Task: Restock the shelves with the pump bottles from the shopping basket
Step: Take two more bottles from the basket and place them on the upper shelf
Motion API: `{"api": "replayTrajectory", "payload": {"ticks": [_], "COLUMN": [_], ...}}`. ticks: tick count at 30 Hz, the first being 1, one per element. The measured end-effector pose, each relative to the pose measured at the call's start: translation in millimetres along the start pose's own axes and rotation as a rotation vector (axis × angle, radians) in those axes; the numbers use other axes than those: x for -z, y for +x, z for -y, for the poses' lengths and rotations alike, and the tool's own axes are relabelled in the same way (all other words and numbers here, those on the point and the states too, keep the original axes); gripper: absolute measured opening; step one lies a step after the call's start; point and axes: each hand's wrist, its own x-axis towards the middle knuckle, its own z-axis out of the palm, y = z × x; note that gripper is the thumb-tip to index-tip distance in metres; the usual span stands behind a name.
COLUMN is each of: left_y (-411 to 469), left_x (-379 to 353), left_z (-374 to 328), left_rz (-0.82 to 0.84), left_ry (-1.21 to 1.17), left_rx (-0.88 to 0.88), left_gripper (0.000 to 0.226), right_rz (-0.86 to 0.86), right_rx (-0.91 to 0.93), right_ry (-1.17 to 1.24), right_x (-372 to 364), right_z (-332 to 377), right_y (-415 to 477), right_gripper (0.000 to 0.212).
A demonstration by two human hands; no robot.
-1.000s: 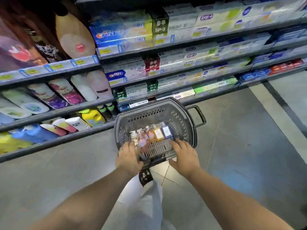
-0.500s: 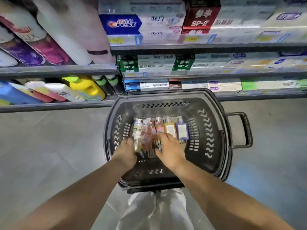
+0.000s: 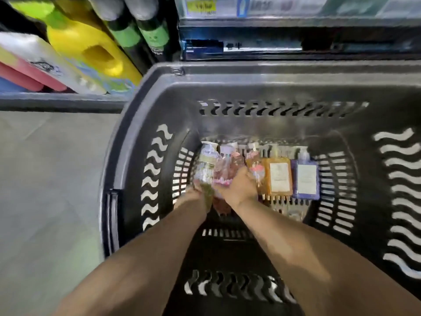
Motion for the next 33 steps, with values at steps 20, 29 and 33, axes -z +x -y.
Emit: {"api": "replayTrajectory", "payload": {"ticks": [20,29,33], "left_y": [-7,-223,-331], "left_x": [10,109,158], "left_z": [-21,-16,-2], "left_rz": [-0.381,-0.548,-0.626], "left_ry": [-0.36,-0.61,-0.926], "left_rx": [-0.082,-0.325,-0.416], "left_gripper": [0.073,0.079,0.078], "right_rz": [-0.24,-0.424,-0.532], "right_rx": [0.075,0.157,0.253], "right_ry": [0.405,0.59,0.674], "right_x": [69,195,246], "right_z": [-63,7,49], "right_y": [-46,-229,-315], "right_gripper": [0.062,0.058,0.058]}}
